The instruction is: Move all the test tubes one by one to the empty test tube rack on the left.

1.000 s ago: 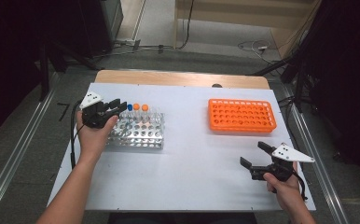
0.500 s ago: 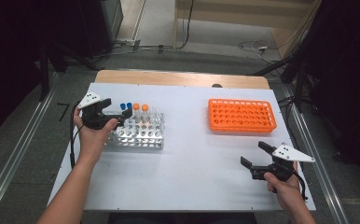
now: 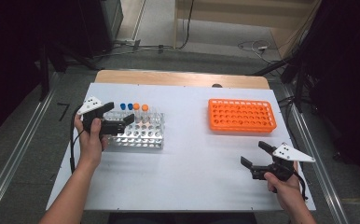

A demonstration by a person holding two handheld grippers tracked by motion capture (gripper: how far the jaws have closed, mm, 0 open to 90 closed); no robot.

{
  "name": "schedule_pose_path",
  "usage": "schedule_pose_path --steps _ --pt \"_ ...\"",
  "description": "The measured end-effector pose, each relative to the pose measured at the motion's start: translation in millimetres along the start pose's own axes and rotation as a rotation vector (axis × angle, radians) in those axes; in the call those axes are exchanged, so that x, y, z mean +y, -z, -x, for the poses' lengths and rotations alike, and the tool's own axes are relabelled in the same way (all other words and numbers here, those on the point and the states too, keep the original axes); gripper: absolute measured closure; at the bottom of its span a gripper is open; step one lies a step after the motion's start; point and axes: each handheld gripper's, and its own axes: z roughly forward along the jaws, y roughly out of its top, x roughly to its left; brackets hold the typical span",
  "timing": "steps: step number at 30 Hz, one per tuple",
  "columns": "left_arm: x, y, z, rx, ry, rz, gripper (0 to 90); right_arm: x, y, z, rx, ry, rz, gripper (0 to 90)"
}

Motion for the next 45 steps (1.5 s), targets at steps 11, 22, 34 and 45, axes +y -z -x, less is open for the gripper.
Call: schedule_pose_path --steps 11,22,34,45 --pt "-13.1 14.3 18.3 -0.022 -0.021 0.016 0.0 -0.3 -0.4 0.4 0.0 0.0 0.001 1.7" --pt "-26.6 35.5 41.9 -0.022 -0.031 0.025 0.0 -1.0 0.0 1.0 -0.005 -0.002 0.002 1.6" --pt "-47.7 66.2 71.1 -0.075 -0.068 0.052 0.0 -2.1 1.7 4.1 -0.014 -0.004 0.013 1.6" --pt "-57.8 83.6 73.5 -0.082 -0.061 0.084 0.0 -4.2 1.4 5.3 -0.01 0.002 0.011 1.6"
